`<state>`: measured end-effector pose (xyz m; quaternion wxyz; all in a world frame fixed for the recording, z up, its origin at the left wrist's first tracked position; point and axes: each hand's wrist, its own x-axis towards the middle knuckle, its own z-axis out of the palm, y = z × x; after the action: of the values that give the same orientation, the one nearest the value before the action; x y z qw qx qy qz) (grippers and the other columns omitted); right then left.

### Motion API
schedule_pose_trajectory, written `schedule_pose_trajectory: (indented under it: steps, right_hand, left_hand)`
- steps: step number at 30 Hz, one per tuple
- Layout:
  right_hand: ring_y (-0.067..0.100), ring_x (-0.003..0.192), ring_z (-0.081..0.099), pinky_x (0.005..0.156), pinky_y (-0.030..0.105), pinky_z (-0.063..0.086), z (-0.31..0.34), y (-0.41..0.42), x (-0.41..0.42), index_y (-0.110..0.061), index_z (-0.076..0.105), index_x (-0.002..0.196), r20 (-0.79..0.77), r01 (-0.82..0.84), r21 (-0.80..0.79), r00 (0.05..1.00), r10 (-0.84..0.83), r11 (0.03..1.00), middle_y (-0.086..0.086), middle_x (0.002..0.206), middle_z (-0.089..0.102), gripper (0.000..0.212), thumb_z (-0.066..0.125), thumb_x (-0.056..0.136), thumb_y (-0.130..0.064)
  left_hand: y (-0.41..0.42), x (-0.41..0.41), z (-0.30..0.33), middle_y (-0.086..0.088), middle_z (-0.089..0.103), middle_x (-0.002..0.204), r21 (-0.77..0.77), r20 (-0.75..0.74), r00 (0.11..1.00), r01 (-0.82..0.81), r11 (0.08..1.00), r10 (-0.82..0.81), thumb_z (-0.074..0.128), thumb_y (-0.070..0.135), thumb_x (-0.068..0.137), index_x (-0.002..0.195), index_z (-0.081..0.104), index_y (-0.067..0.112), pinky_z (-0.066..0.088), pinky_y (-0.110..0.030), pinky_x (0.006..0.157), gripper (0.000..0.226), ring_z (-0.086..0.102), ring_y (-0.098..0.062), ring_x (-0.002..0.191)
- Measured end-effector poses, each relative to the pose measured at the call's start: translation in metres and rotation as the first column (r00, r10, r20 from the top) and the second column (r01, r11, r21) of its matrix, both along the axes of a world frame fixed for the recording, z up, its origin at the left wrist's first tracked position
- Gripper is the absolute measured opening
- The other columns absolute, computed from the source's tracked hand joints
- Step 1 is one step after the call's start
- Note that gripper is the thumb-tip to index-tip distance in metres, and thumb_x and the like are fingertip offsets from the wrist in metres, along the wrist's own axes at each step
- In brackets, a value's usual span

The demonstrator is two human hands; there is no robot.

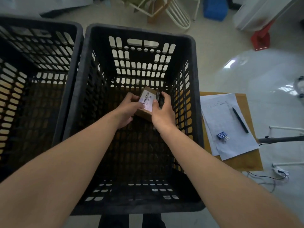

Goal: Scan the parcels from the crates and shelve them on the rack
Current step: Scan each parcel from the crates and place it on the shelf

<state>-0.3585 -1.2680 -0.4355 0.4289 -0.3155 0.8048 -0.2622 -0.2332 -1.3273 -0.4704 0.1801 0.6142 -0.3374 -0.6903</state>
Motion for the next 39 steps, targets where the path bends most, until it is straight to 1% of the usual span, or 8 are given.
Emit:
schedule_pose_trajectory:
  steps: [6, 10, 13, 18, 21, 23, 32, 39]
  right_hand:
    - [0.028, 0.119, 0.062, 0.07, 0.034, 0.061, 0.002, 0.006, 0.0, -0.05, 0.024, 0.158, 0.057, 0.037, 0.019, 0.998, -0.038, 0.999, 0.005, 0.141, 0.058, 0.051, 0.045, 0.112, -0.044]
    - [0.019, 0.113, 0.059, 0.051, 0.017, 0.046, 0.009, 0.01, -0.002, -0.048, 0.026, 0.159, 0.095, 0.013, -0.034, 0.995, -0.01, 0.999, 0.003, 0.143, 0.058, 0.05, 0.045, 0.113, -0.044]
    - [0.0, 0.087, 0.049, 0.038, 0.005, 0.038, 0.022, 0.015, 0.0, -0.044, 0.03, 0.16, 0.112, -0.025, -0.093, 0.993, 0.036, 0.995, 0.002, 0.142, 0.058, 0.05, 0.046, 0.113, -0.041]
    - [0.003, 0.09, 0.057, 0.047, 0.004, 0.044, 0.048, 0.026, 0.005, -0.04, 0.037, 0.16, 0.103, -0.1, -0.172, 0.988, 0.118, 0.98, -0.001, 0.146, 0.058, 0.049, 0.048, 0.112, -0.041]
    - [0.02, 0.134, 0.054, 0.091, 0.027, 0.046, 0.07, 0.035, 0.003, -0.041, 0.036, 0.161, 0.144, -0.089, -0.187, 0.983, 0.117, 0.978, -0.001, 0.155, 0.052, 0.051, 0.048, 0.112, -0.043]
    - [0.023, 0.141, 0.049, 0.098, 0.035, 0.042, 0.088, 0.042, 0.001, -0.039, 0.037, 0.162, 0.157, -0.104, -0.201, 0.978, 0.136, 0.974, 0.0, 0.157, 0.051, 0.051, 0.048, 0.112, -0.041]
    - [0.019, 0.127, 0.052, 0.098, 0.037, 0.045, 0.166, 0.066, -0.014, -0.037, 0.047, 0.156, 0.094, -0.256, -0.34, 0.948, 0.304, 0.905, 0.002, 0.15, 0.057, 0.046, 0.048, 0.11, -0.038]
    - [0.023, 0.109, 0.064, 0.092, 0.04, 0.052, 0.224, 0.087, -0.025, -0.04, 0.046, 0.158, -0.27, -0.613, -0.354, 0.79, 0.55, 0.707, 0.0, 0.141, 0.064, 0.052, 0.053, 0.106, -0.038]
  left_hand:
    - [-0.002, 0.002, -0.003, -0.008, 0.073, 0.123, -0.093, -0.049, 0.996, -0.084, 0.992, 0.08, 0.078, 0.01, 0.089, 0.117, 0.063, 0.024, 0.057, -0.017, 0.064, 0.035, 0.072, -0.021, 0.106]
    - [0.003, 0.013, 0.006, -0.008, 0.07, 0.127, -0.118, -0.027, 0.997, -0.069, 0.991, 0.067, 0.082, 0.008, 0.085, 0.126, 0.063, 0.033, 0.056, -0.048, 0.102, 0.052, 0.068, -0.03, 0.115]
    - [0.008, 0.022, 0.025, -0.01, 0.063, 0.136, -0.073, -0.089, 0.988, -0.137, 0.988, 0.13, 0.082, 0.006, 0.084, 0.136, 0.06, 0.043, 0.056, -0.059, 0.1, 0.067, 0.064, -0.037, 0.121]
    - [0.016, 0.034, 0.056, -0.014, 0.066, 0.133, -0.143, -0.2, 0.957, -0.238, 0.961, 0.208, 0.084, 0.001, 0.081, 0.131, 0.069, 0.025, 0.065, -0.048, 0.084, 0.057, 0.069, -0.033, 0.117]
    - [0.025, 0.041, 0.076, -0.013, 0.064, 0.135, -0.219, -0.21, 0.949, -0.281, 0.934, 0.236, 0.086, 0.001, 0.078, 0.124, 0.075, 0.021, 0.065, -0.048, 0.085, 0.051, 0.068, -0.032, 0.119]
    - [0.032, 0.046, 0.093, -0.012, 0.063, 0.136, -0.259, -0.214, 0.949, -0.285, 0.923, 0.233, 0.088, 0.001, 0.076, 0.12, 0.077, 0.024, 0.065, -0.044, 0.082, 0.051, 0.067, -0.032, 0.12]
    - [0.065, 0.052, 0.181, -0.005, 0.068, 0.123, -0.487, -0.096, 0.975, -0.224, 0.845, 0.203, 0.093, 0.039, 0.058, 0.117, 0.069, 0.04, 0.063, -0.052, 0.08, 0.064, 0.067, -0.027, 0.111]
    - [0.081, 0.066, 0.236, -0.017, 0.072, 0.116, -0.698, -0.081, 0.963, -0.239, 0.675, 0.257, 0.095, 0.04, 0.048, 0.106, 0.069, 0.024, 0.065, -0.049, 0.085, 0.066, 0.074, -0.032, 0.104]
